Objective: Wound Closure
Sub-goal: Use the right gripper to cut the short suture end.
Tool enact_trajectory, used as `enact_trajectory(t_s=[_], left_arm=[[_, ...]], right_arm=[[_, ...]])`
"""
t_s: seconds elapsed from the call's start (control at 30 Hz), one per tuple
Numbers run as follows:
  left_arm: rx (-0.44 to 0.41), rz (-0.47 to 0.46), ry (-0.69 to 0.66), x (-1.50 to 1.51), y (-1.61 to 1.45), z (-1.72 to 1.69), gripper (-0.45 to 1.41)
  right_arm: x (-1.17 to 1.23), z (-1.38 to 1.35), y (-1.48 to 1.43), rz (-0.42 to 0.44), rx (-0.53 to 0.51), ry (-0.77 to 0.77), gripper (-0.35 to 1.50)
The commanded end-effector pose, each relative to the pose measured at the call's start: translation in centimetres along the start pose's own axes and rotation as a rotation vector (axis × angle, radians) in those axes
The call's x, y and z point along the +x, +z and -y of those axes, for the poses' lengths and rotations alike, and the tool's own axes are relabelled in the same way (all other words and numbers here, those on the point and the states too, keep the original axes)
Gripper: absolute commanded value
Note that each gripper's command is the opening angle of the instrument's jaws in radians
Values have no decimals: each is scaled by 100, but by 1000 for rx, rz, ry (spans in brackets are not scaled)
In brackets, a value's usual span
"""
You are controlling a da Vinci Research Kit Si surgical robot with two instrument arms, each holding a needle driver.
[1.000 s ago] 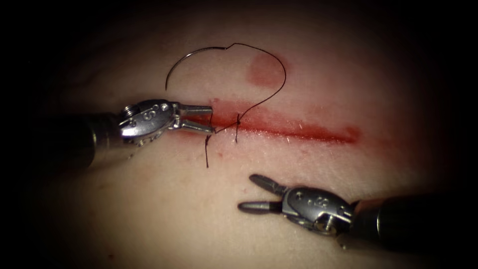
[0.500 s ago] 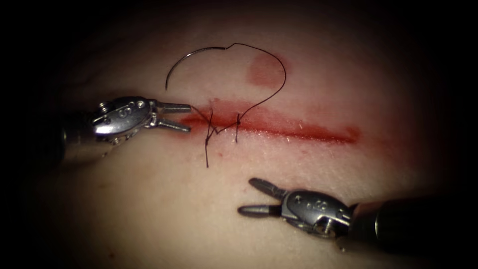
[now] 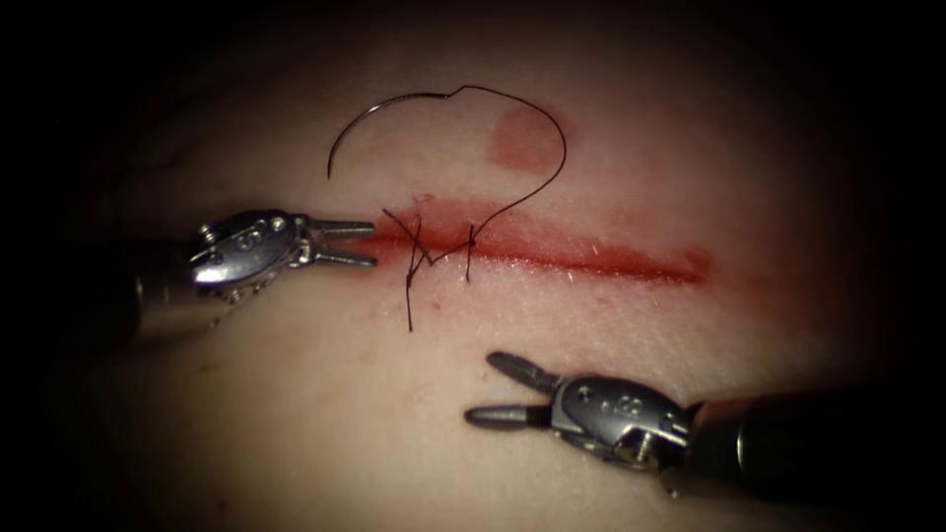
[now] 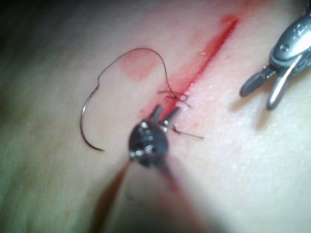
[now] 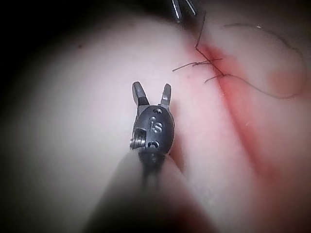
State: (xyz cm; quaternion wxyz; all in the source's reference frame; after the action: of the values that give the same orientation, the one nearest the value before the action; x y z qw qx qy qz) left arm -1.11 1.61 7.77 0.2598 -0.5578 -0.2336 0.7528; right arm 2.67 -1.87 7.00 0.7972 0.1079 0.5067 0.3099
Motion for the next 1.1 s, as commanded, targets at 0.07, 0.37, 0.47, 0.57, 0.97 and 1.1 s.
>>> enact_trajectory(t_s=[0.07, 0.37, 0.47, 0.57, 0.97, 1.1], left_arm=[[-2, -26, -26, -5, 14, 9, 25], [-23, -87, -94, -16, 21, 23, 25], [-43, -98, -100, -20, 22, 20, 25], [-66, -107, -103, -21, 23, 15, 25], [-101, -143, -116, -12, 26, 5, 25], [-88, -144, -117, -11, 31, 8, 44]], right_arm=[[-7, 6, 3, 1, 6, 2, 69], [-9, 4, 0, 1, 8, 1, 67], [-9, 4, -1, 1, 9, 0, 67], [-9, 5, -1, 1, 9, 0, 67], [-10, 5, -1, 4, 9, 0, 67], [-10, 5, -1, 4, 9, 0, 67]])
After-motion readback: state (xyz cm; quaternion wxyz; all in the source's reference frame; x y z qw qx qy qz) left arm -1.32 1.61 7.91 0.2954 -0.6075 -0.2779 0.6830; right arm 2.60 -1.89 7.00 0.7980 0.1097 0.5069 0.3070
